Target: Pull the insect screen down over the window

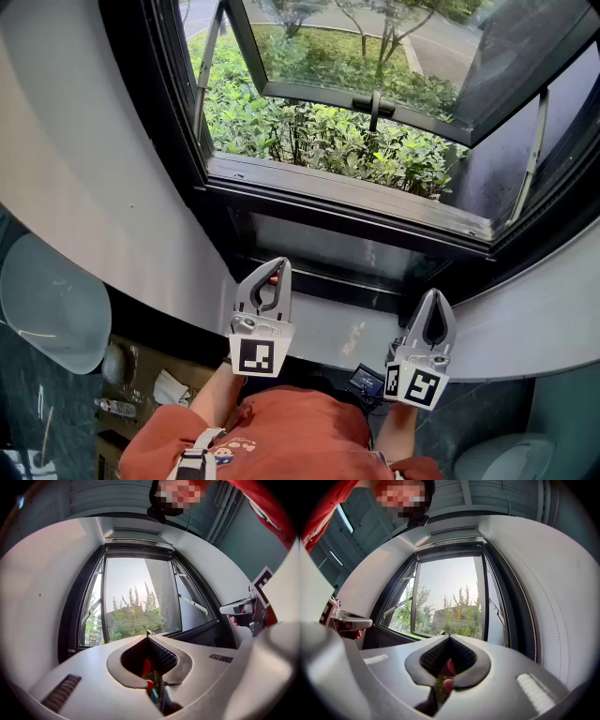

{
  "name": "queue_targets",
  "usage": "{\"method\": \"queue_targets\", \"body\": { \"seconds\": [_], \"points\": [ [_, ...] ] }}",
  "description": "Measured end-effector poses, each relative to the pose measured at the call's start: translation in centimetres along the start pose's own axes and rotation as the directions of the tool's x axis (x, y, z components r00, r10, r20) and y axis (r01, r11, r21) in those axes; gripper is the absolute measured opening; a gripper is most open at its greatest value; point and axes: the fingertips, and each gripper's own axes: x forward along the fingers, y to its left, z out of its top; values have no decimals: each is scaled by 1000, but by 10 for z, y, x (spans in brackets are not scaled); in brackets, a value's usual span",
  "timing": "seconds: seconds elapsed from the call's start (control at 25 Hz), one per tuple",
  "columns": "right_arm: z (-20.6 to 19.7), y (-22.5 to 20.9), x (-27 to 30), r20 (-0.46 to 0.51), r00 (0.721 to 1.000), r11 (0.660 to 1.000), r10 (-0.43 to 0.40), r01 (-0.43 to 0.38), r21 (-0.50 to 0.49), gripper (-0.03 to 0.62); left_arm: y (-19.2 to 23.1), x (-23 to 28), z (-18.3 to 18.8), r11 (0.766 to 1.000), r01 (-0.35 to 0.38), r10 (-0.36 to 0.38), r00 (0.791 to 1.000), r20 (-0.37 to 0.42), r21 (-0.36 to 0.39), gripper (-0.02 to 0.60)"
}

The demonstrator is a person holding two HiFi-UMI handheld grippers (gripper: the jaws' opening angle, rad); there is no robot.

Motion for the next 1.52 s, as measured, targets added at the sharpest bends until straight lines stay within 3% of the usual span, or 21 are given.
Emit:
{"method": "queue_targets", "body": {
  "seconds": [0.56,1.52],
  "points": [
    [-5,12,0,-16,999,999,41,-41,-22,9,-7,-4,-6,1000,9,-9,1000,-26,14,6],
    [30,15,15,74,996,997,57,-53,-57,9,1,5,28,1000,3,-3,999,53,2,6]
  ]
}}
